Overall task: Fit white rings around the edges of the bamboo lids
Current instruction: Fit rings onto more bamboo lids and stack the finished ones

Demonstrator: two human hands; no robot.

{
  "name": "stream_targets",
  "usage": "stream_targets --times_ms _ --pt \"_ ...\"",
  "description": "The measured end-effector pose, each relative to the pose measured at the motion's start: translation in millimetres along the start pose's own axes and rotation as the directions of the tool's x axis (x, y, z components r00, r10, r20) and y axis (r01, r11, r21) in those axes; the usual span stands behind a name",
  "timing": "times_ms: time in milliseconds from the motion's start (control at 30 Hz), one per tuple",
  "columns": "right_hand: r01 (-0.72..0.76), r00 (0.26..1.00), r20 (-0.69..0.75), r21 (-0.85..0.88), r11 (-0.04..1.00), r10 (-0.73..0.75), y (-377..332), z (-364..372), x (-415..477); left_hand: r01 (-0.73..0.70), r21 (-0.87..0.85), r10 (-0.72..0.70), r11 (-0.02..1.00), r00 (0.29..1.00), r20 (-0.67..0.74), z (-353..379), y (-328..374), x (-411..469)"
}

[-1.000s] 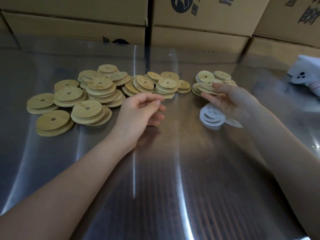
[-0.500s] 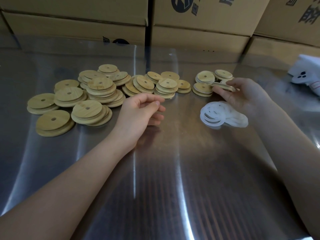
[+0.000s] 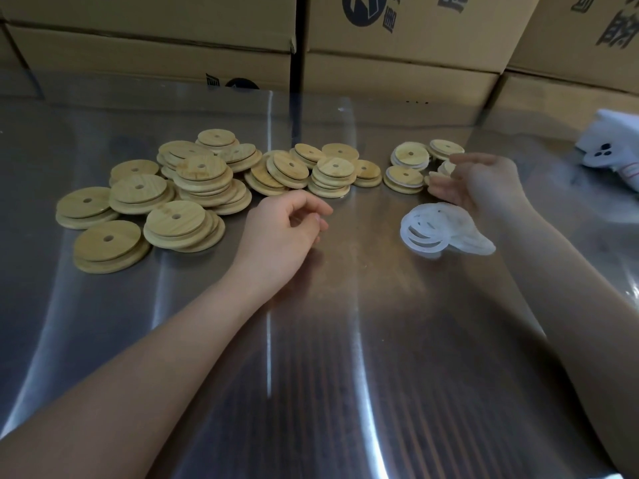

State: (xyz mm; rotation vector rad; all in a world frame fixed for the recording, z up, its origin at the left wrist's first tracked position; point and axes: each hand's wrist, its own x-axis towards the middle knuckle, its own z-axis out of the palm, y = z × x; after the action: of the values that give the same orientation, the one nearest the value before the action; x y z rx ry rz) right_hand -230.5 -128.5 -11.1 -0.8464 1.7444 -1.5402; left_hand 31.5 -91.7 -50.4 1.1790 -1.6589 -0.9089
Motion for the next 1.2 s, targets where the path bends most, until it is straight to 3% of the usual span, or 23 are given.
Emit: stream_targets --times_ms 100,200,400,533,767,967,1200 --pt "0.226 0.973 0.089 -0.173 0.959 -0.214 8.4 11.5 -7.6 -0.03 0.053 0.03 0.998 1.0 0.01 0.8 1.0 -0.9" --pt "0.487 0.869 0.297 -0.378 0.787 -0.395 16.8 29.3 -18.6 -0.049 0.088 0.048 0.995 0.999 0.015 1.3 1.9 -1.6" --pt "0.731 0.683 0.523 -0.473 0.492 -0.511 30.9 58.5 -32.8 -0.062 0.103 0.061 0.993 0.998 0.018 1.4 0.8 -0.7" --pt "0.727 0.685 0.566 -0.48 0.492 -0.459 33.7 66.5 -27.6 -0.062 0.094 0.061 0.994 0.998 0.013 1.3 -0.8 -0.3" --pt "0.618 0.777 0.571 -0.614 0.491 -0.265 26.3 98.6 -4.2 -0.052 0.067 0.051 0.996 0.999 0.014 0.4 -4.2 0.0" --pt "0.528 0.84 0.53 -0.751 0.397 -0.115 20.5 124.2 9.9 -0.056 0.061 0.054 0.997 0.998 0.025 -0.4 -5.1 0.7" --pt "0.565 0.822 0.54 -0.738 0.37 -0.179 23.0 127.7 4.4 -0.075 0.083 0.074 0.994 0.997 0.014 -1.2 -4.0 -0.3"
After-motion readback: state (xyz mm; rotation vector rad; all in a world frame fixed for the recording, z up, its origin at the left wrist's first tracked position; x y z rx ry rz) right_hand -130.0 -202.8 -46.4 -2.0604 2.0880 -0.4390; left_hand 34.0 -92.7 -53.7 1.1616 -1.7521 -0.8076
